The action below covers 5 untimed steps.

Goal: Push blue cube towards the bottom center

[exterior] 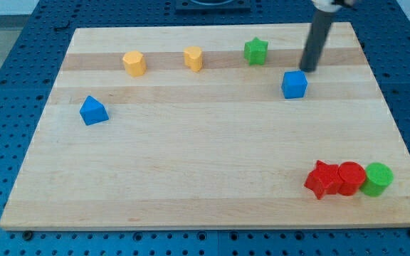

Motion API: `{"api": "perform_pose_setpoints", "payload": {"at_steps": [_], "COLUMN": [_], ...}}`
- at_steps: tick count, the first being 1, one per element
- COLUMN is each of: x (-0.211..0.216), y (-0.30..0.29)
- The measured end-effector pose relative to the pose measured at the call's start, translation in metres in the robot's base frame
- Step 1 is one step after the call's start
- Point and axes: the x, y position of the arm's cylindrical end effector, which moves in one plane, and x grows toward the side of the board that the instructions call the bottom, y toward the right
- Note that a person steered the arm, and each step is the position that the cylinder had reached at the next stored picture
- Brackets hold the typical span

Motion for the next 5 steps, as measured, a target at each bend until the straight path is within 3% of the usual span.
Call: {"api": "perform_pose_setpoints", "payload": {"at_steps": [2, 5], "x": [-0.005, 0.075], "y": [-0.066, -0.038]}}
